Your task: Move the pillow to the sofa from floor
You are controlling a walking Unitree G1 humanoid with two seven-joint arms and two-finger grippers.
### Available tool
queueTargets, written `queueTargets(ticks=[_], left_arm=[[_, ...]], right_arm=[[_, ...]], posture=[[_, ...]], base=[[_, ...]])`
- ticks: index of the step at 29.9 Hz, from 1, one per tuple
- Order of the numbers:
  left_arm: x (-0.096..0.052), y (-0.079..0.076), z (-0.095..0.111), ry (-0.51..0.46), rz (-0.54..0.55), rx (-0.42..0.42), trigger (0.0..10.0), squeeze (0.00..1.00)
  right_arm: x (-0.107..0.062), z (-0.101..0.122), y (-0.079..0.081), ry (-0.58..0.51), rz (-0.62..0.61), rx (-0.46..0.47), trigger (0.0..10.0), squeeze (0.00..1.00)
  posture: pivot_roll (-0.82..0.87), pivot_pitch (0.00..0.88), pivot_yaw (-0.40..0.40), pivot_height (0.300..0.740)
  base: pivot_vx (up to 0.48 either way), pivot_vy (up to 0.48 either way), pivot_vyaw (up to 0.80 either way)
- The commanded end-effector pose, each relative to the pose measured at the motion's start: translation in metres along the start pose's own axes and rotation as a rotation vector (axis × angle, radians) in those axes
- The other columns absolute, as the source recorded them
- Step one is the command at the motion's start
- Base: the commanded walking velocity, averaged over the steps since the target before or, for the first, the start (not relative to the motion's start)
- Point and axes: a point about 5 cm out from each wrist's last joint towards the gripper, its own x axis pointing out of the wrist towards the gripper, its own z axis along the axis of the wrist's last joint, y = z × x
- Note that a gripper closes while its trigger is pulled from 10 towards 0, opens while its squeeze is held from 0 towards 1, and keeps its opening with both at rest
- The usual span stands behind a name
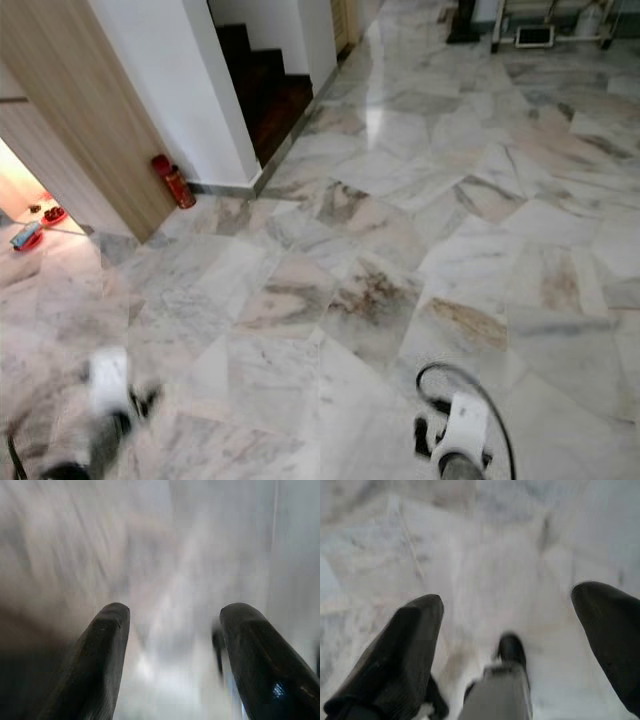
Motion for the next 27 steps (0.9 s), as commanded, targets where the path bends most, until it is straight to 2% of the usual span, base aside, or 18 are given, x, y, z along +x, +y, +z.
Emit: queueTargets(ticks=[1,3,6,8,13,15,27], left_arm=[[0.0,0.004,0.0,0.007,0.027,0.007,10.0,0.0],[0.0,-0.008,-0.011,0.023,0.01,-0.039,10.0,0.0],[-0.001,-0.014,-0.017,0.037,0.003,-0.068,10.0,0.0],[0.0,-0.015,-0.013,0.039,-0.013,-0.005,10.0,0.0],[0.001,-0.014,-0.001,0.007,-0.016,0.009,10.0,0.0],[0.002,-0.015,0.002,-0.003,-0.02,0.027,10.0,0.0],[0.002,-0.019,0.002,-0.002,-0.013,0.019,10.0,0.0]], right_arm=[[0.001,0.001,0.009,-0.003,0.019,0.015,10.0,0.0],[0.0,-0.001,0.012,0.007,0.041,-0.01,10.0,0.0],[0.001,-0.002,0.011,0.022,0.045,-0.034,10.0,0.0],[0.001,0.001,0.01,0.023,0.038,-0.045,10.0,0.0],[0.001,0.002,0.014,0.005,0.039,-0.035,10.0,0.0],[0.0,-0.005,0.017,0.02,0.041,-0.039,10.0,0.0],[-0.001,-0.009,0.017,0.033,0.044,-0.043,10.0,0.0]], posture=[[-0.11,0.0,0.149,0.74],[-0.1,0.0,0.134,0.74],[-0.1,0.0,0.126,0.74],[-0.1,0.0,0.128,0.74],[-0.09,0.0,0.126,0.74],[-0.1,0.0,0.127,0.74],[-0.12,0.0,0.126,0.74]], base=[[0.0,0.0,0.0],[0.0,0.0,0.0],[0.0,0.0,0.0],[0.0,0.0,0.0],[0.0,0.0,0.0],[0.0,0.0,0.0],[0.0,0.0,0.0]])
